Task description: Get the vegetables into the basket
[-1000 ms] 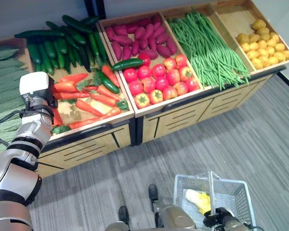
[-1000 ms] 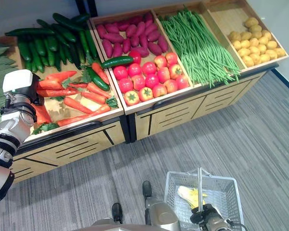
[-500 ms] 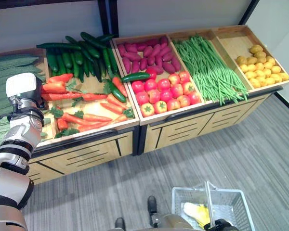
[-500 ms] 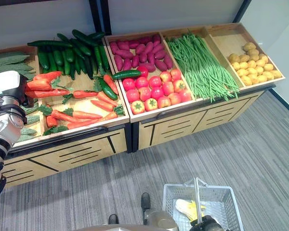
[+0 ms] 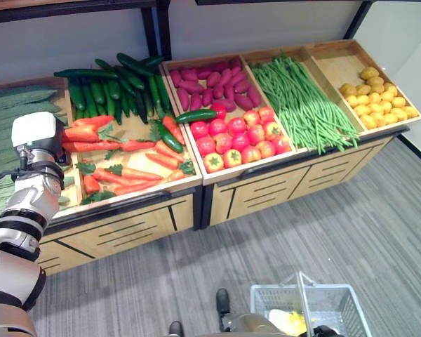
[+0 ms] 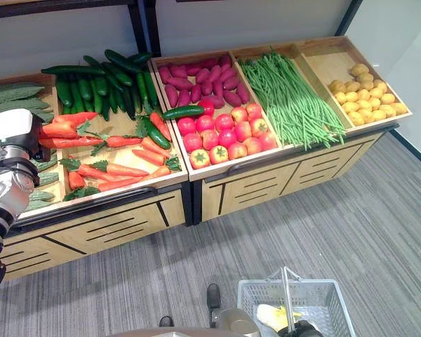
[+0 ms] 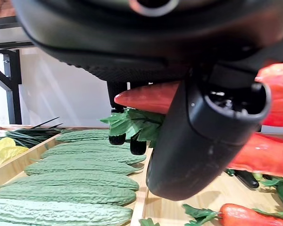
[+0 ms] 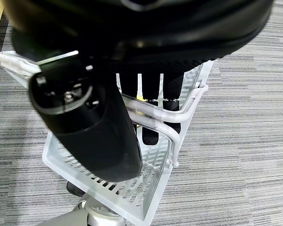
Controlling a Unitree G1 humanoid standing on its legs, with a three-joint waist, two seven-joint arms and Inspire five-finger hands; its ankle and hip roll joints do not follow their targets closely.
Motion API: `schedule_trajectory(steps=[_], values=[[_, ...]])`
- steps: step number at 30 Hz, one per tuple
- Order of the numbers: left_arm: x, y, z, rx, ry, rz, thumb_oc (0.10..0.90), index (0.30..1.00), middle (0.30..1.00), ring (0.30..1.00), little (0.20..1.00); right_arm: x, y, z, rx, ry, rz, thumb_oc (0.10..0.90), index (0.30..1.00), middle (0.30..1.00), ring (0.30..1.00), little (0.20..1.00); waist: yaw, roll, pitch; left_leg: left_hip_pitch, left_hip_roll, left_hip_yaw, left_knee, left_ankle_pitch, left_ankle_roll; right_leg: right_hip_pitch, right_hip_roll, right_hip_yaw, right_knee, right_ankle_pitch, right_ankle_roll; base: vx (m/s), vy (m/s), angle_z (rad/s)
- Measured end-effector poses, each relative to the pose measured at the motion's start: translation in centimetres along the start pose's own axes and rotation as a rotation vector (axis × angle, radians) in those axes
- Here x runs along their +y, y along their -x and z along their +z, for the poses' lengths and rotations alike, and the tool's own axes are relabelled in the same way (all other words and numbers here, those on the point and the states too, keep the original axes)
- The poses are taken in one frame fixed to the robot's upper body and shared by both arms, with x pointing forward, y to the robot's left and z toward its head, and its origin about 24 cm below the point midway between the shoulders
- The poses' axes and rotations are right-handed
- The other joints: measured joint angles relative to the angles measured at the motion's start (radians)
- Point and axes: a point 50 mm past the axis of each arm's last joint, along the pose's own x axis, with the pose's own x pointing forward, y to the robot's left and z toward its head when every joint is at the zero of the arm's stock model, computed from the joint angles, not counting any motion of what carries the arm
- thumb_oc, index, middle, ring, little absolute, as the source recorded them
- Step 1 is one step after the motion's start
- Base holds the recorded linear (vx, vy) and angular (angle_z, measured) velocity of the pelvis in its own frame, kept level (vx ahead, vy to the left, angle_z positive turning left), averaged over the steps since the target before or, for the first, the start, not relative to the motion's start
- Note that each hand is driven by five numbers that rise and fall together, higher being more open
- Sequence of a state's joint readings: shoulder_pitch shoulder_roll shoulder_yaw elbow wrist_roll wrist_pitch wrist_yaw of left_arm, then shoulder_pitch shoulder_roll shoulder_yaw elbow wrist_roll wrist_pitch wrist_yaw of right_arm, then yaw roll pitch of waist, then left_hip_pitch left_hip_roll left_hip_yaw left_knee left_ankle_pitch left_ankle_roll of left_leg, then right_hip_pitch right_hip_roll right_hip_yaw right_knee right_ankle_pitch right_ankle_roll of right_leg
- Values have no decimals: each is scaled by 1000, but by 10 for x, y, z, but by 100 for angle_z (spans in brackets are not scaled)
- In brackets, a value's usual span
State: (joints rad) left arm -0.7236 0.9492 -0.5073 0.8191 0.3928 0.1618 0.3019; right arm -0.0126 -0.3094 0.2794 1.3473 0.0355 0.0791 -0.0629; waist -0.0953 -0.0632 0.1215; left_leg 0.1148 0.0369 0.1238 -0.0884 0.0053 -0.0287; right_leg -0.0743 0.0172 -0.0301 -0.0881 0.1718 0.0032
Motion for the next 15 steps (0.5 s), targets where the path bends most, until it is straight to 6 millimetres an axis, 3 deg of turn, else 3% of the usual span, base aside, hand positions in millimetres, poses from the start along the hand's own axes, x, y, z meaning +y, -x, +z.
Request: schedule_trajectory(steps=[15], values=[[-3, 4, 8, -44, 7, -5, 400, 300, 300, 300, 300, 0, 0, -11, 39, -13, -3, 400, 300, 300, 300, 300, -1, 8, -12, 18, -3, 12, 0, 0, 0, 12, -1, 13, 0, 0, 2, 3, 31, -2]])
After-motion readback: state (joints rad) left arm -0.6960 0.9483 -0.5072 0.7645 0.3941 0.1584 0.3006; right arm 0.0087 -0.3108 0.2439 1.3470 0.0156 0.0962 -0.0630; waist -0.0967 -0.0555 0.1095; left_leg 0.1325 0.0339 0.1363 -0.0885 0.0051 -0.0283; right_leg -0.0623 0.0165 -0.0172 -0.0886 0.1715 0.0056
